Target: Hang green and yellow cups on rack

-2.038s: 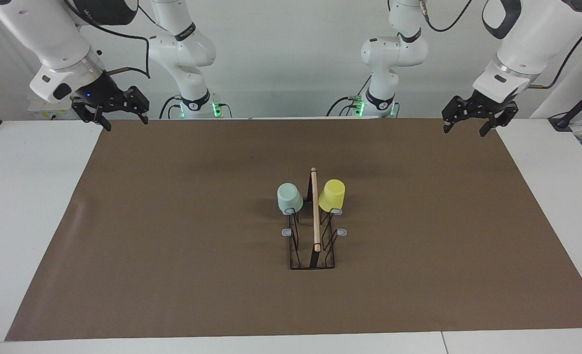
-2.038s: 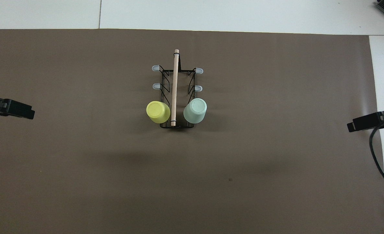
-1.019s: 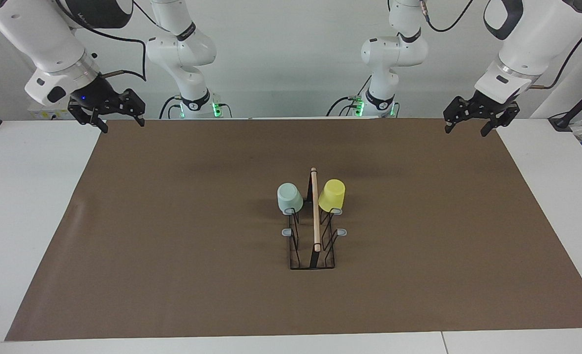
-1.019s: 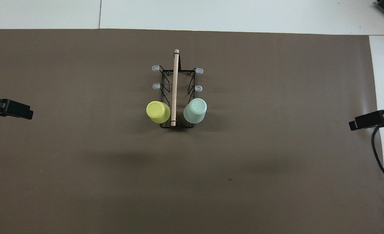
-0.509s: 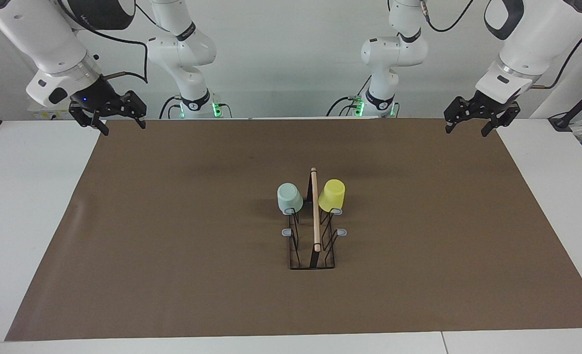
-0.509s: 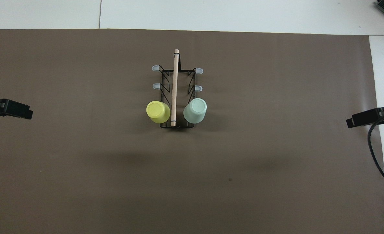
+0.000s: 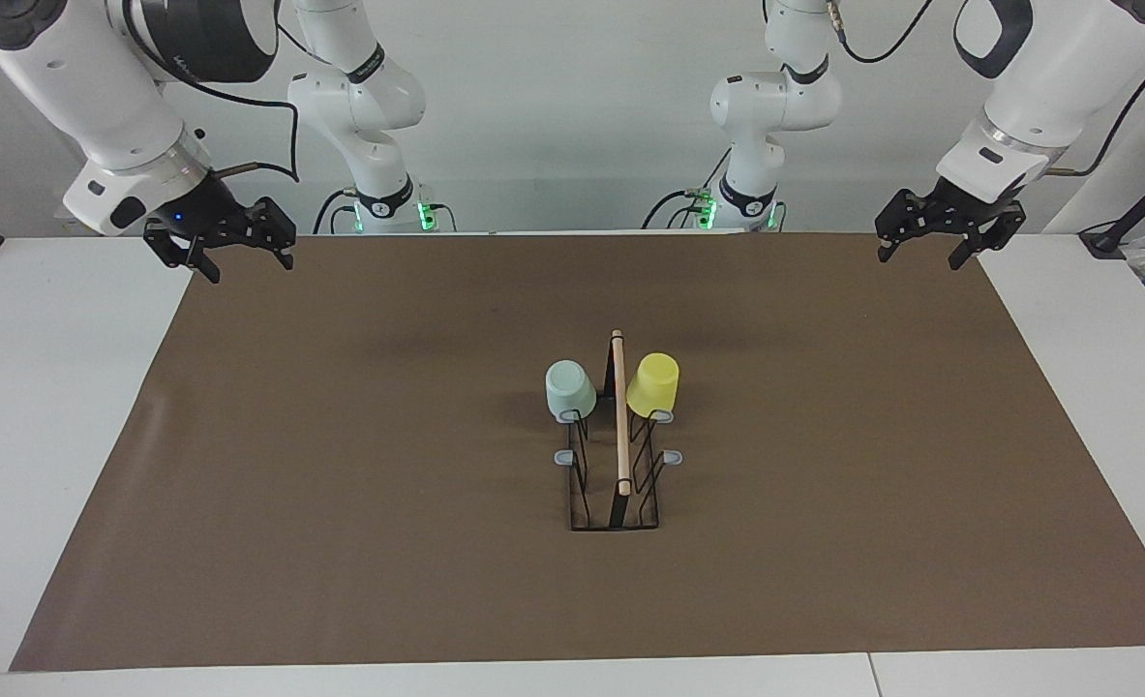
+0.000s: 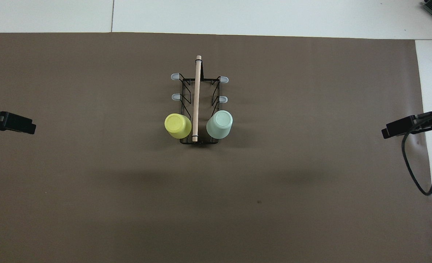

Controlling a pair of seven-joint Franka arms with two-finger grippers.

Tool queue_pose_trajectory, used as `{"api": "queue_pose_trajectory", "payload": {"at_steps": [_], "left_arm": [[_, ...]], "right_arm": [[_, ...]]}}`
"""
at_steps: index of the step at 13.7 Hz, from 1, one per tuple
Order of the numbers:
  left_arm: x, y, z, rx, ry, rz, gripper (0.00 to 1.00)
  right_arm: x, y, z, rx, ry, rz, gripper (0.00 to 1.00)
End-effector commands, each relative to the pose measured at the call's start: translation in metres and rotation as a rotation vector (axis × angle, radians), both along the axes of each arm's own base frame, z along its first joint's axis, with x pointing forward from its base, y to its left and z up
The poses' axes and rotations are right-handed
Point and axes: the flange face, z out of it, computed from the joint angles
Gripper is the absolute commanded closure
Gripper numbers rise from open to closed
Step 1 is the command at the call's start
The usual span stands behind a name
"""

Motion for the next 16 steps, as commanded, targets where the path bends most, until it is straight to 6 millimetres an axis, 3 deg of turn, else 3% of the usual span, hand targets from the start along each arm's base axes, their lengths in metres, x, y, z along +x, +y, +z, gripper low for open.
{"api": "queue_pose_trajectory", "payload": {"at_steps": [1, 16], "left_arm": [[-0.0039, 0.0065, -0.0007, 0.007, -0.015, -0.022, 0.00], [-0.0038, 0.0090, -0.0021, 0.006, -0.014, -0.025, 0.00]], "right_arm": [[0.0054, 0.0023, 0.0028, -0.022, -0.010, 0.019, 0.00], [0.0096, 0.0063, -0.0007, -0.020, -0.020, 0.023, 0.00]]}}
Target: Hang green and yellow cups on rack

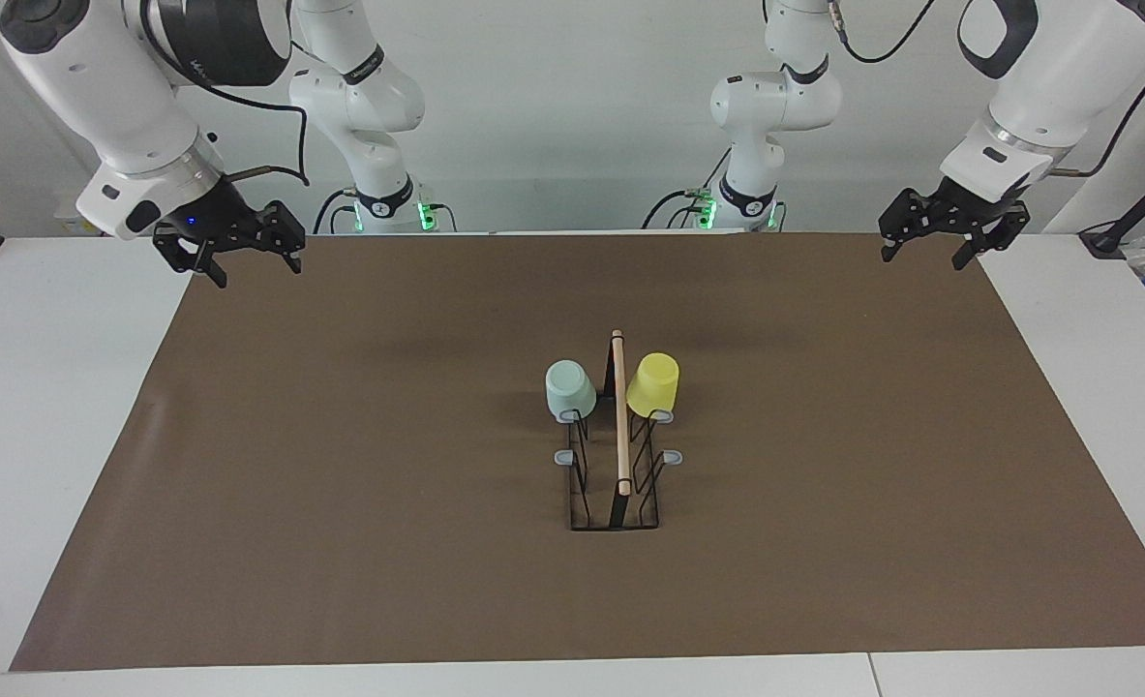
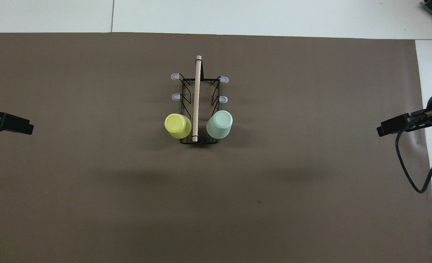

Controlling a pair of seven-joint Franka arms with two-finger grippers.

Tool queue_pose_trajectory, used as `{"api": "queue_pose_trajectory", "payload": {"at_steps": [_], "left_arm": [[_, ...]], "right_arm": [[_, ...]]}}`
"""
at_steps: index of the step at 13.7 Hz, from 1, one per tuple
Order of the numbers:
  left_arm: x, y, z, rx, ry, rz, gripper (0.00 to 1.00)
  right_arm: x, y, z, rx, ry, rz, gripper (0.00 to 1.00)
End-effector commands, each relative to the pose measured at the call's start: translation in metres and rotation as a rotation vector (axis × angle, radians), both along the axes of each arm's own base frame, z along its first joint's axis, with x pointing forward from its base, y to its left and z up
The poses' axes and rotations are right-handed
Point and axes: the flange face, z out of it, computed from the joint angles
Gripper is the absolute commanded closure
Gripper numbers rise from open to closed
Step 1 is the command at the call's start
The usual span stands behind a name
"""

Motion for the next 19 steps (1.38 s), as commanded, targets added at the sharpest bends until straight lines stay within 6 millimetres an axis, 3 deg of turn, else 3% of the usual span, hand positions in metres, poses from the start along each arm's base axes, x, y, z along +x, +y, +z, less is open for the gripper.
{"api": "queue_pose_trajectory", "payload": {"at_steps": [1, 10, 19], "left_arm": [[-0.004, 0.003, -0.002, 0.007, -0.014, -0.014, 0.00], [-0.004, 0.004, -0.002, 0.007, -0.015, -0.012, 0.00], [-0.004, 0.004, -0.002, 0.007, -0.015, -0.012, 0.00]], "right_arm": [[0.005, -0.002, 0.000, -0.018, -0.009, 0.007, 0.00], [0.005, 0.014, 0.000, -0.020, -0.007, 0.035, 0.00], [0.005, 0.017, 0.002, -0.015, -0.010, 0.007, 0.00]]}}
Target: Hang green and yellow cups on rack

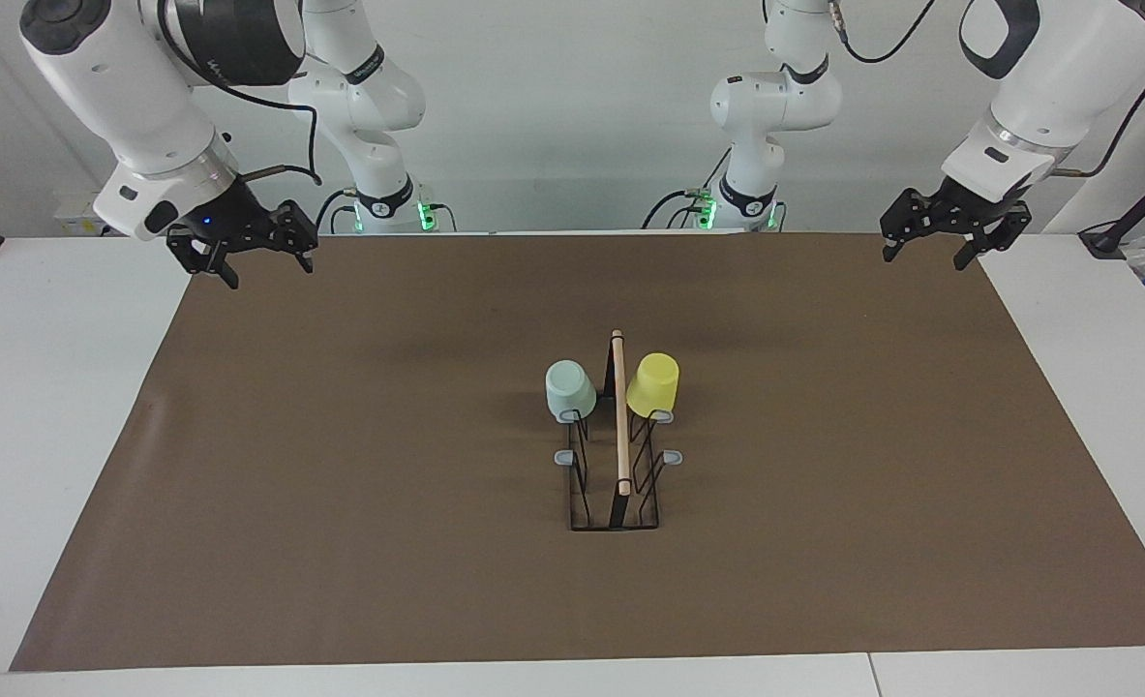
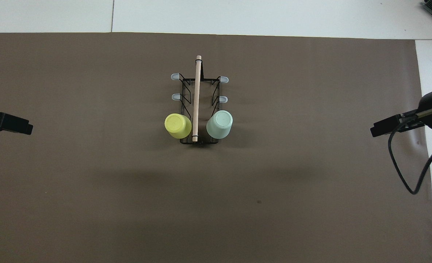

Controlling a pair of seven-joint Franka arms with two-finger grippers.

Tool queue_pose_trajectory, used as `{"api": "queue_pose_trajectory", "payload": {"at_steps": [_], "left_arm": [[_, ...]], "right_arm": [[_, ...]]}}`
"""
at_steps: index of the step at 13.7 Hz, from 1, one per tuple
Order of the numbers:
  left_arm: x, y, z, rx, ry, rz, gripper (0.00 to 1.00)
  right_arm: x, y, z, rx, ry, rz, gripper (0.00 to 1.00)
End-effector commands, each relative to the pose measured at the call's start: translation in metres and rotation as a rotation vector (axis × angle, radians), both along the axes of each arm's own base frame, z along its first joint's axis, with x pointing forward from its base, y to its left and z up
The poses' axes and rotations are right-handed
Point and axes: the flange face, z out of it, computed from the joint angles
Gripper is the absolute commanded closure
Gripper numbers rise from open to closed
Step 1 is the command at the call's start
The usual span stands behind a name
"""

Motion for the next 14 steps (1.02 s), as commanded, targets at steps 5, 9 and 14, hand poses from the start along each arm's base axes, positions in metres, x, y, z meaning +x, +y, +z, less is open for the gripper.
{"api": "queue_pose_trajectory", "payload": {"at_steps": [5, 9, 14], "left_arm": [[-0.003, 0.004, -0.001, 0.006, -0.022, -0.009, 0.00], [-0.003, 0.004, -0.001, 0.006, -0.024, -0.010, 0.00], [-0.003, 0.005, -0.001, 0.005, -0.023, -0.015, 0.00]], "right_arm": [[0.006, 0.002, 0.002, -0.024, -0.019, -0.070, 0.00], [0.008, -0.002, 0.002, -0.029, -0.022, -0.078, 0.00], [0.008, 0.001, 0.018, -0.036, -0.037, -0.157, 0.00]]}}
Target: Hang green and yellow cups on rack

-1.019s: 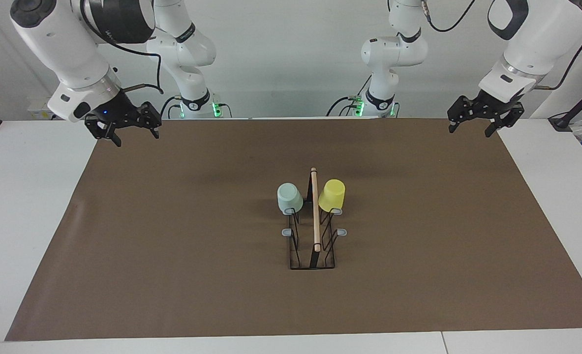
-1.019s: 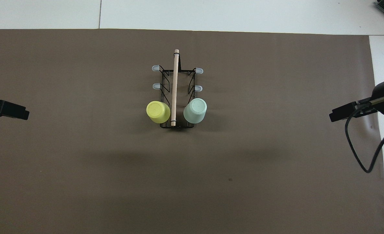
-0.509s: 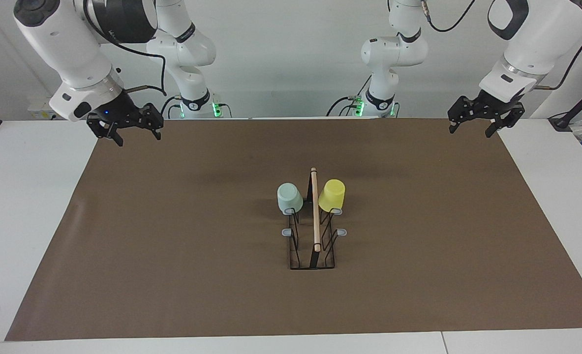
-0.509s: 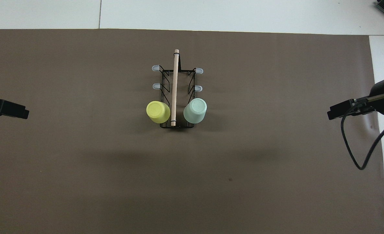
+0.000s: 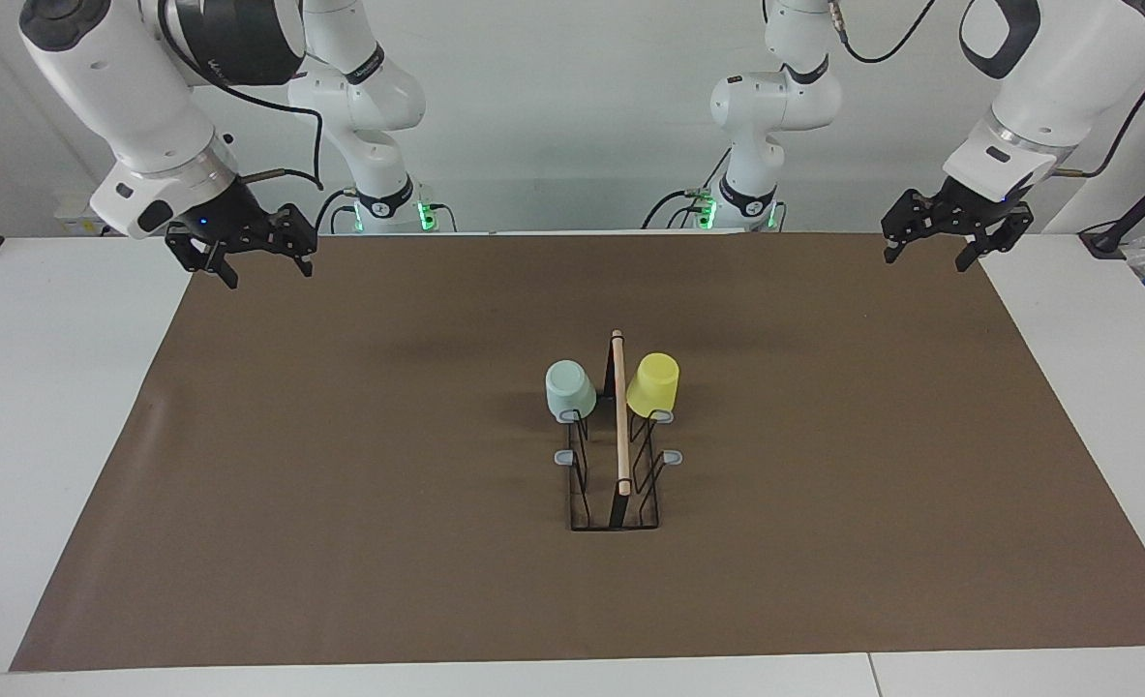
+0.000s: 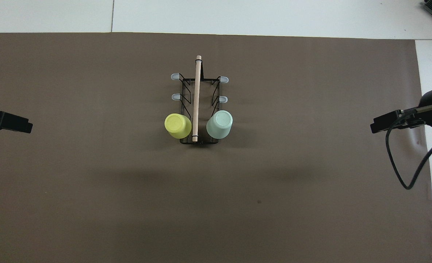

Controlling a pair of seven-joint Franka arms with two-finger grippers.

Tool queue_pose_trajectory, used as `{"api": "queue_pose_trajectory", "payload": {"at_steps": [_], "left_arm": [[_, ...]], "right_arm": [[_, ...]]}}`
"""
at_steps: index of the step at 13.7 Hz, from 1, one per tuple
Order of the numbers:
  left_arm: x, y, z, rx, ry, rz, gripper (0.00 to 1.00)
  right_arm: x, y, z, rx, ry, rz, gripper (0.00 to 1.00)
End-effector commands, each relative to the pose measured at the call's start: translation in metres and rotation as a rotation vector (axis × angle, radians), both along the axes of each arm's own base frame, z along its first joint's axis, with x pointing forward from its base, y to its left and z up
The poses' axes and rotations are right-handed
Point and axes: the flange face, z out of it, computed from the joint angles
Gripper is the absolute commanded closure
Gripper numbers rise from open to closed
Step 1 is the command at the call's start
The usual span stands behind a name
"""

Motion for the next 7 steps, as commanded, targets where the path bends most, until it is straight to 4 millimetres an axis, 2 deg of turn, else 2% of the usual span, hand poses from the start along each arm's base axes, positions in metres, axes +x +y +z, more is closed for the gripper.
{"api": "queue_pose_trajectory", "payload": {"at_steps": [1, 7], "left_arm": [[-0.0047, 0.0042, -0.0021, 0.006, -0.010, -0.012, 0.00], [-0.0046, 0.0042, -0.0020, 0.006, -0.012, -0.012, 0.00]], "right_arm": [[0.0071, 0.0020, 0.0102, -0.030, -0.018, -0.071, 0.00], [0.0157, -0.0017, 0.0144, -0.087, -0.095, -0.069, 0.00]]}}
